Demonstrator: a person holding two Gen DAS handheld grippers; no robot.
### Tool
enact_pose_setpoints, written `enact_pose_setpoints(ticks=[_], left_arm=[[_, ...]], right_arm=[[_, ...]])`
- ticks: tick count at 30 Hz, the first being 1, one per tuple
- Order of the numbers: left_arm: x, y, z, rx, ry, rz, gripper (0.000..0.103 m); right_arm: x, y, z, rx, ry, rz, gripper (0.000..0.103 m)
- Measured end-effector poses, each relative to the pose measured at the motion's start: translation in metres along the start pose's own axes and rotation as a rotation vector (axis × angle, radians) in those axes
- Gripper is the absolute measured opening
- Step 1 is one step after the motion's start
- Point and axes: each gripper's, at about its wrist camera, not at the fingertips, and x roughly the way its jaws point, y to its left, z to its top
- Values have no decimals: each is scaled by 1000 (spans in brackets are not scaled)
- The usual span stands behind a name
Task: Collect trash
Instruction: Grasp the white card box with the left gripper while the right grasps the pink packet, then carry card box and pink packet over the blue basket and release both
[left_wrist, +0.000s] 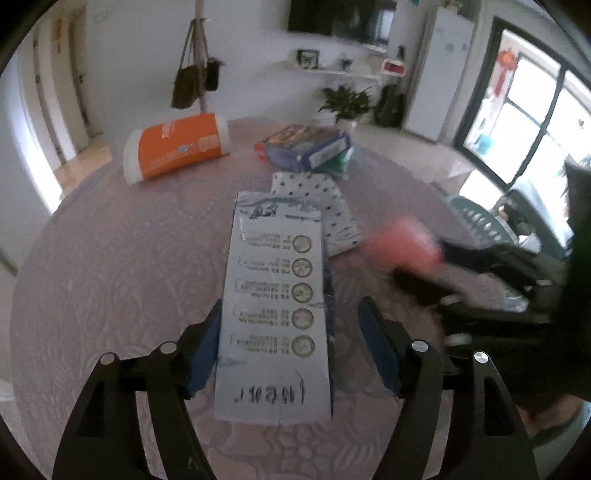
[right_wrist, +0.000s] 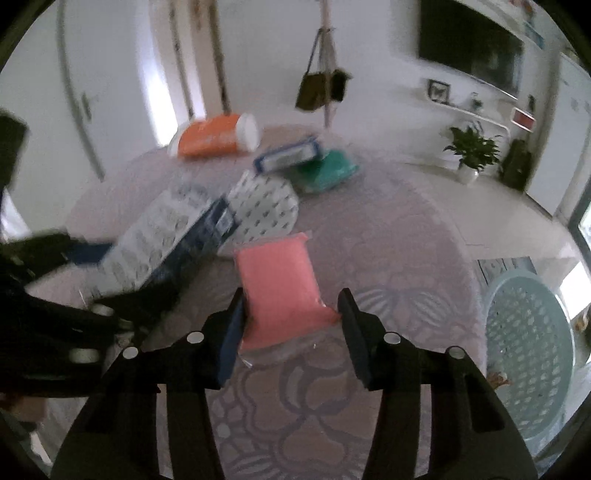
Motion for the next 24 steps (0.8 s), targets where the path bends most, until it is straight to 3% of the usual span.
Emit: enact_pose_setpoints(ticks=[1, 4, 6, 9, 14, 17, 20, 24], left_arm=[[4, 0, 2, 0, 9, 18, 58], [2, -1, 2, -11, 1, 46, 55], [-13, -4, 0, -22, -51, 39, 55], [-36, -16, 5, -38, -135, -33, 55], [-62, -66, 24, 13, -232, -174, 55], [-64, -107, 41, 55, -266, -266, 55], [-60, -144, 51, 101, -285, -303, 55], [-45, -192, 62, 136, -288, -381, 55]], right_arm=[[-4, -2, -1, 13, -14, 12, 46], [-17, -13, -7, 44, -30, 34, 46], [-34, -22, -10, 64, -63, 17, 46], [-60, -42, -8, 124, -132, 4, 45], [-105, -85, -10, 207, -221, -107, 45], [-129, -113, -16, 260, -269, -163, 45], [-148, -139, -23, 285, -297, -275, 45], [-162, -177, -36, 352, -301, -340, 45]])
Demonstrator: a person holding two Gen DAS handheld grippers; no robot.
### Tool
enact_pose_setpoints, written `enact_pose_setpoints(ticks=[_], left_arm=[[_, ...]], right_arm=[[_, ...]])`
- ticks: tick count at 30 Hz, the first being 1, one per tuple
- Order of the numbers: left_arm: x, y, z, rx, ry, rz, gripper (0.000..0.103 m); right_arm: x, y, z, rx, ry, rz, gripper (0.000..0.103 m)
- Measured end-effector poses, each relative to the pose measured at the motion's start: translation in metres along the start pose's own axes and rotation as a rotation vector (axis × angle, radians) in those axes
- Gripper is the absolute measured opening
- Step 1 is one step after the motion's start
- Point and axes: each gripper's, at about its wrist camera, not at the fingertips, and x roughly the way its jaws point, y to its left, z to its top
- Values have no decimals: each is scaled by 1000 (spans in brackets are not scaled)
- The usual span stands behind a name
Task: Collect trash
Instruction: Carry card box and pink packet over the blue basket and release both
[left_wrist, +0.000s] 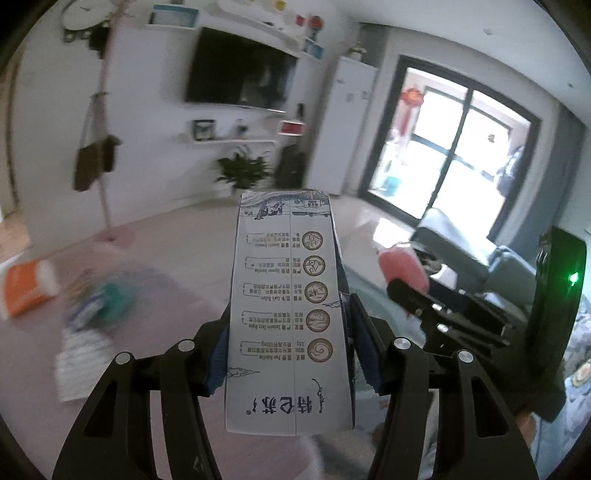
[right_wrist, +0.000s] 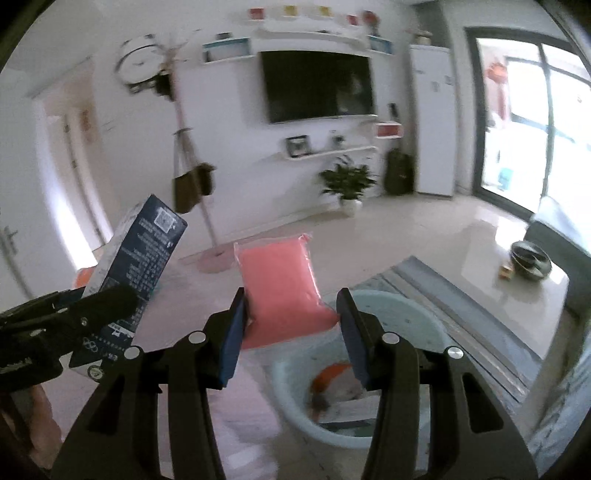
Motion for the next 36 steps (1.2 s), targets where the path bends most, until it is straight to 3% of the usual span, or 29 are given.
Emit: enact_pose_setpoints(ticks=[5, 11, 14, 18, 20, 23, 24, 30, 33, 36], left_arm=[[44, -30, 3, 18, 34, -48, 55], [99, -29, -8, -27, 145, -67, 55], [125, -24, -25, -74, 211, -79, 55], [144, -19, -31, -84, 236, -66, 56], [147, -17, -29, -85, 228, -65, 57], [139, -15, -28, -94, 187, -64, 74], [133, -13, -29, -101, 173, -72, 76], [110, -15, -25, -97, 138, -80, 76], [96, -13, -22, -101, 120, -77, 76], [77, -7, -22, -97, 89, -64, 76]], right_arm=[[23, -45, -3, 91, 52, -79, 45], [88, -76, -31, 144, 270, -226, 45], [109, -88, -48, 180, 318, -222, 45], [117, -96, -60, 196, 339, -217, 46], [114, -99, -62, 204, 337, -212, 48], [109, -99, -60, 222, 322, -178, 50], [109, -101, -56, 220, 312, -181, 50], [91, -93, -44, 207, 260, -186, 50], [85, -80, -37, 131, 256, -243, 50], [76, -63, -28, 92, 232, -222, 50]])
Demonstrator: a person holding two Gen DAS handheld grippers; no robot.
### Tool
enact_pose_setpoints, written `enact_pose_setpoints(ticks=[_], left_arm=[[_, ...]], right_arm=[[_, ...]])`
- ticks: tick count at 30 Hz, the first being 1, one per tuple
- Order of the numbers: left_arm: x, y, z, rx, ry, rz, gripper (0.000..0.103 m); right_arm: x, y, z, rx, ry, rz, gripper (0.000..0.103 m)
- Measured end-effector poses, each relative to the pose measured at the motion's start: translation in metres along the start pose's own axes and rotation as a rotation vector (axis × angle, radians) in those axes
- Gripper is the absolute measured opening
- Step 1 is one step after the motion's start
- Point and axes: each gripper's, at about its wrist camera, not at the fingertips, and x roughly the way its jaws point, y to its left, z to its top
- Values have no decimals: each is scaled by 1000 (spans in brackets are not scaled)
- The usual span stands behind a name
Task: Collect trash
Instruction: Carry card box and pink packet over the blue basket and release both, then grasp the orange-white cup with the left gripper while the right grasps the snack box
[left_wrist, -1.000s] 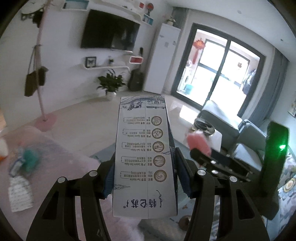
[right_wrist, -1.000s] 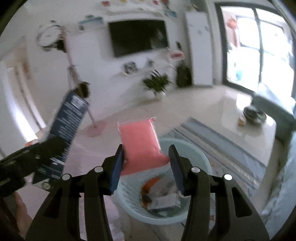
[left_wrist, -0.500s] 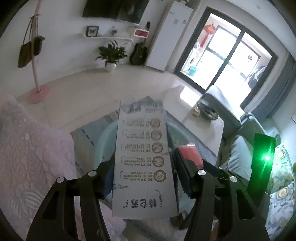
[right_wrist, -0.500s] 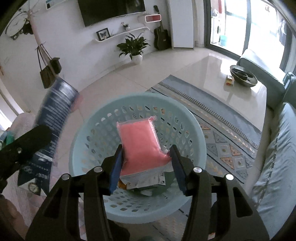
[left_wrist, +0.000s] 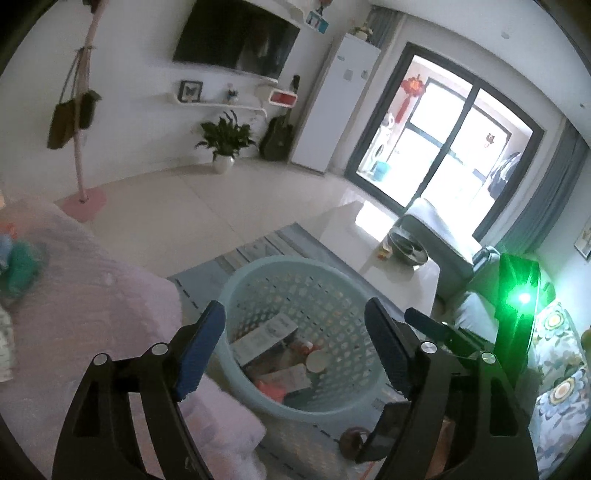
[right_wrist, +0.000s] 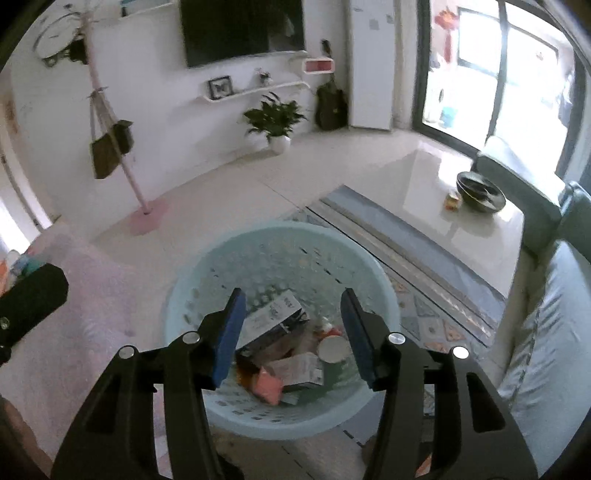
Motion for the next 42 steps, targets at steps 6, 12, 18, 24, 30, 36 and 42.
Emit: enact_pose_setpoints(ticks=[6, 12, 18, 24, 30, 36, 42], left_arm=[[-61, 27, 12, -8, -91, 51, 76], [-135, 72, 29, 0, -193, 167, 76], [-198, 149, 39, -50, -273, 328, 76], [-225, 249, 40, -201, -269, 405, 74], [-212, 335, 27, -378, -225, 348, 71], [-178, 368, 26, -449, -175, 297, 71], [-164, 369, 20, -450, -158, 227, 64]], right_arm=[[-36, 48, 9, -96, -67, 68, 50], [-73, 130, 22, -238, -143, 207, 50], [-89, 226, 29, -343, -163, 407, 52], [-63, 311, 28, -405, -120, 513, 61], [-21, 349, 9, -431, -115, 474, 74], [5, 353, -8, -458, -119, 451, 82], [5, 365, -15, -516, -140, 387, 82]])
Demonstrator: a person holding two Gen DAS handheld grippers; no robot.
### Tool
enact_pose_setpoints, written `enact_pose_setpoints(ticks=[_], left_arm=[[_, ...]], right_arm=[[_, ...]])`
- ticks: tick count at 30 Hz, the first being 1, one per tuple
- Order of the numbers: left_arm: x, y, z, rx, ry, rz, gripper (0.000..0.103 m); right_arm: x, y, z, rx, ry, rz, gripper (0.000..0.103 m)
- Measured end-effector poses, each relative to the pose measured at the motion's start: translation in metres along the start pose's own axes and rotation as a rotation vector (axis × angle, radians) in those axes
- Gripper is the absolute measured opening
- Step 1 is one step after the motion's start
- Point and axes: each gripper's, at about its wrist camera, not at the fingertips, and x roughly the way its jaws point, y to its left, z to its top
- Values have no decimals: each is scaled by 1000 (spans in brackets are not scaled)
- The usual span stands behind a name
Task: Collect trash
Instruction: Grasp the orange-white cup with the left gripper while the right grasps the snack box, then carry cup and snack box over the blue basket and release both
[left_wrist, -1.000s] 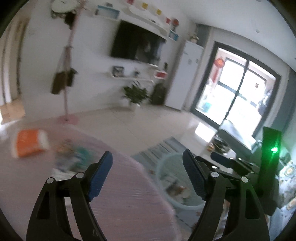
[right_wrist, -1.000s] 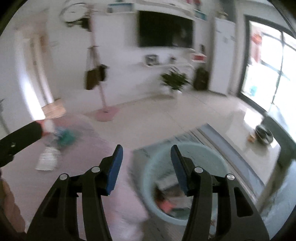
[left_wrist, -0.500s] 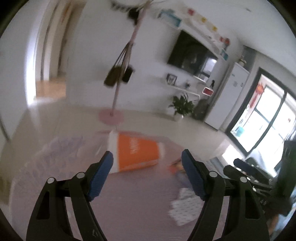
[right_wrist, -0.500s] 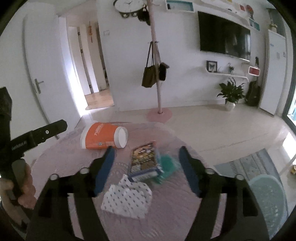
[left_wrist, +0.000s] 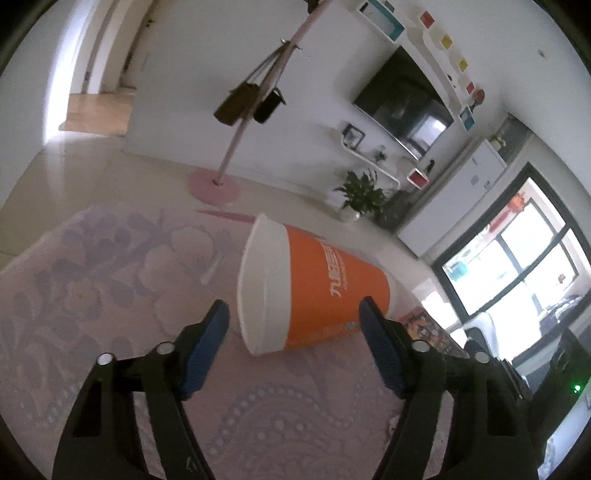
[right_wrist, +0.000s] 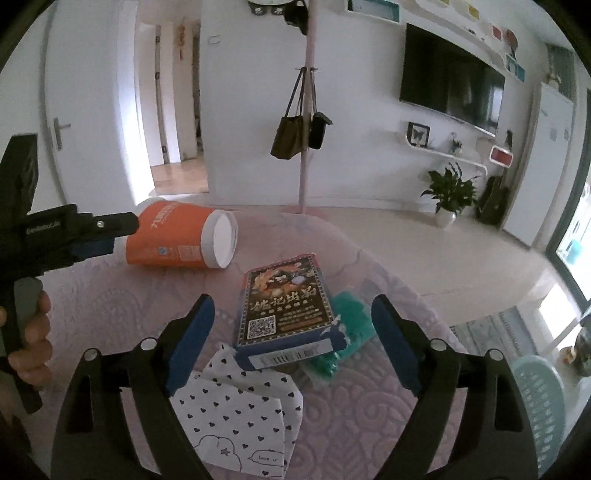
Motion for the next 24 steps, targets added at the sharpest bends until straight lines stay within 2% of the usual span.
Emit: enact_pose_setpoints(ticks=[2, 4, 7, 8, 9, 10, 15, 16, 17, 18, 24], left_arm=[[2, -2, -1, -12, 4, -22, 64], [4, -4, -2, -13, 4, -37, 57], [8, -9, -5, 6, 19, -32, 44], [10, -9, -5, 11, 27, -25, 37], [11, -10, -7, 16, 37, -18, 29], [12, -9, -9, 19, 44, -12, 26], [7, -10, -14, 31, 39, -35, 18], [4, -12, -14, 29, 32, -48, 17], [1, -12, -16, 27, 26, -58, 14], [-2, -14, -17, 24, 20, -64, 13], [-27, -22, -23, 20, -31, -74, 6]], right_arm=[[1, 5, 0, -18, 2, -11, 82], [6, 8, 1, -30, 28, -21, 82], [14, 9, 1, -33, 66, -17, 75], [16, 10, 1, -36, 81, -11, 70], [18, 11, 1, -38, 82, -2, 70], [18, 11, 1, -41, 79, 19, 70], [22, 10, 3, -37, 102, 24, 68], [23, 10, 3, -39, 105, 20, 66], [23, 10, 3, -39, 106, 14, 59], [24, 10, 3, -39, 107, 13, 59], [13, 6, 2, -18, 58, 65, 57]])
